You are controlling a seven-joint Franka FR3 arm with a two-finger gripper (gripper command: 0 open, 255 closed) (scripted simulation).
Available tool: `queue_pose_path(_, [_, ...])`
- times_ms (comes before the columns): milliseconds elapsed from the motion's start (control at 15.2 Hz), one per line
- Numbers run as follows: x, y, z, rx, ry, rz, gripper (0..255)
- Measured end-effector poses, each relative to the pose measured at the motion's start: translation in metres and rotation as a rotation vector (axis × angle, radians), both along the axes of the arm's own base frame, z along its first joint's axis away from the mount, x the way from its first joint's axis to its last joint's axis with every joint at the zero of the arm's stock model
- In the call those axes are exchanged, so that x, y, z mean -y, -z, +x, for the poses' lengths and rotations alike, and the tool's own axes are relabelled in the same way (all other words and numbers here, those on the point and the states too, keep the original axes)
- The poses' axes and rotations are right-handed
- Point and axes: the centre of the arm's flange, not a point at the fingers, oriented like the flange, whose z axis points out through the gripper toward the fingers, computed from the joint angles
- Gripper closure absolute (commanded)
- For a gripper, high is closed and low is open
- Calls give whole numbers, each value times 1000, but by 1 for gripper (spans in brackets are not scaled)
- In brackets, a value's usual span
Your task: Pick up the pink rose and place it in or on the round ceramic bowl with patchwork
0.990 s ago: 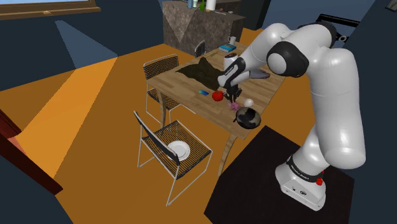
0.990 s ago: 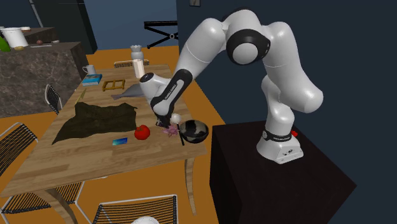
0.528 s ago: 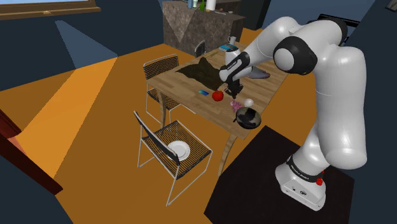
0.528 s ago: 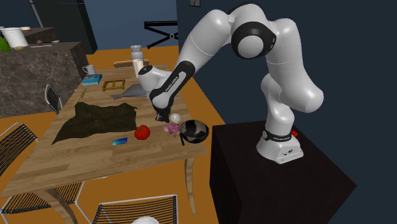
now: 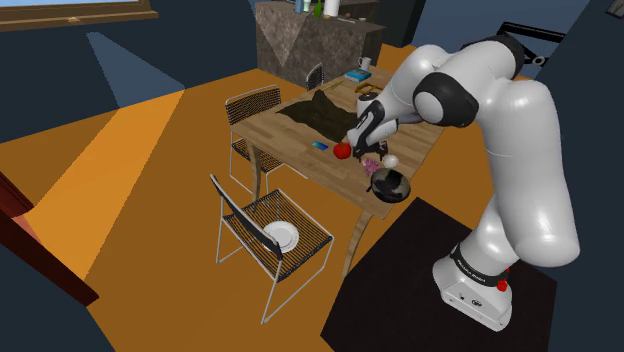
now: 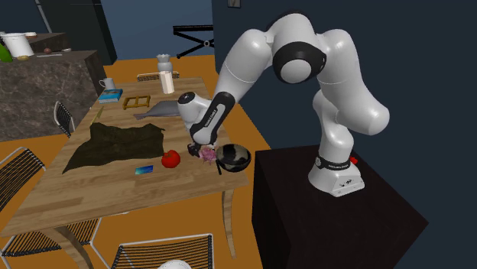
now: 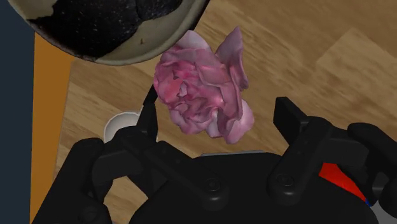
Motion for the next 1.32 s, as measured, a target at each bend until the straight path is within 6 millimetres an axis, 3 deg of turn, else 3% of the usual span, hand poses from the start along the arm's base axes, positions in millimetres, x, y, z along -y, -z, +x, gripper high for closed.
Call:
queue_pose_path(330, [7,25,-4,4,8,-4,0])
queue_pose_path(726, [8,28,-4,5,9,-4,0])
queue_pose_path(792, [8,28,-4,5,9,-4,255])
queue_pose_path(1320, [9,27,-4,6,9,-4,255])
